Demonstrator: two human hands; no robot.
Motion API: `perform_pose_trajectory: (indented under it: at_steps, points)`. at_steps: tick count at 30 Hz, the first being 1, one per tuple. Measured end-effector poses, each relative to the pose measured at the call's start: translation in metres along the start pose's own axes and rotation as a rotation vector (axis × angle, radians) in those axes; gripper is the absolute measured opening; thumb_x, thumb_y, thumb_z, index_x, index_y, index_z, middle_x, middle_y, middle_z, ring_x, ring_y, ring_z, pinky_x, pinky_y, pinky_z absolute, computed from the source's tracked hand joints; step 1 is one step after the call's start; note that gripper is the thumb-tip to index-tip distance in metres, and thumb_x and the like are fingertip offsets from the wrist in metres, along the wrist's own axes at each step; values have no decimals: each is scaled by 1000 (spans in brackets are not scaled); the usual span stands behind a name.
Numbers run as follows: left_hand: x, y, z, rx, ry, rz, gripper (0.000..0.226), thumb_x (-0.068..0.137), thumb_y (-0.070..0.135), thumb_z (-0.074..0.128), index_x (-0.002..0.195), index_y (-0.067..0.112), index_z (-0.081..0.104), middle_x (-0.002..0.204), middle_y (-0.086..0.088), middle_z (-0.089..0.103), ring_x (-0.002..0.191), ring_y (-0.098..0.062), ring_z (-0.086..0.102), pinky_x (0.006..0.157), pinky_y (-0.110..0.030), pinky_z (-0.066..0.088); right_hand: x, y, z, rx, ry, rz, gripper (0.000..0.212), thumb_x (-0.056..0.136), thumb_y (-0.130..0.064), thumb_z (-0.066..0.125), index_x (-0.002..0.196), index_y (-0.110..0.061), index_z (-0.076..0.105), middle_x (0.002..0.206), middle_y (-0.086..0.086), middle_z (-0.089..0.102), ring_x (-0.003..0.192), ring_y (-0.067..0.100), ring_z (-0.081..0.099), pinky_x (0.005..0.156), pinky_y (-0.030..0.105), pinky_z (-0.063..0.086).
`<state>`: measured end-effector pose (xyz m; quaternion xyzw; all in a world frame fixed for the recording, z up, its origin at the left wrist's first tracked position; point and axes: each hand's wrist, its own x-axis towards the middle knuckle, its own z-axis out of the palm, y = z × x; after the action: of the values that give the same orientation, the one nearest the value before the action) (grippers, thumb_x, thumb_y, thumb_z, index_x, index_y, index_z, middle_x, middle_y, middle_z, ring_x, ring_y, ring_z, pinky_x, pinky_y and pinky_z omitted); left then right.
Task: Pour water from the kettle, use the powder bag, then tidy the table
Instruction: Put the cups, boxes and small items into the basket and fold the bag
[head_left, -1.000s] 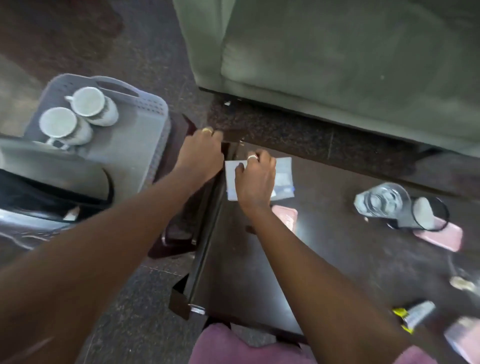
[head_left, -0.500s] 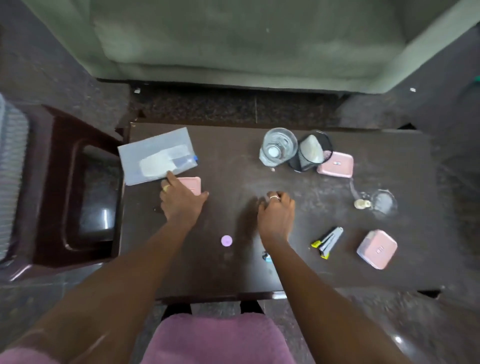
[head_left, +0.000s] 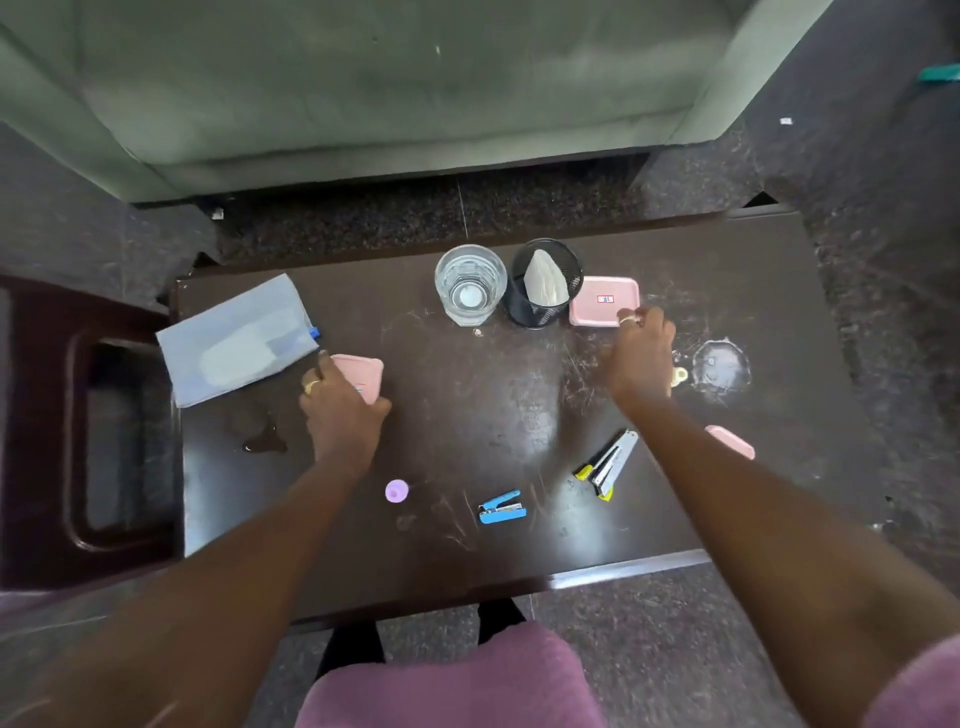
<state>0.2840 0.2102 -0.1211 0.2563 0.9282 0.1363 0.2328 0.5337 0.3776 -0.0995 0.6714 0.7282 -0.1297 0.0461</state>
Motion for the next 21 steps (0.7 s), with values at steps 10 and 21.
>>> perform_pose_trajectory:
  at_steps: [10, 21]
  points:
    - [-23, 20, 25, -91, -80, 95, 86, 73, 22, 71, 144, 18, 22, 136, -16, 35, 119, -33, 39, 97, -43, 42, 59, 6, 17, -75, -212, -108, 92, 83, -16, 68, 149, -20, 4, 159, 4, 5, 142, 43, 3, 109, 58, 22]
    - [-29, 2, 30, -99, -106, 88, 88, 76, 29, 72, 144, 21, 18, 136, -11, 39, 122, -27, 38, 95, -37, 45, 14, 8, 25, -25, -73, 161, 74, 72, -16, 77, 132, -2, 36, 128, 22, 39, 115, 45, 42, 97, 53, 37]
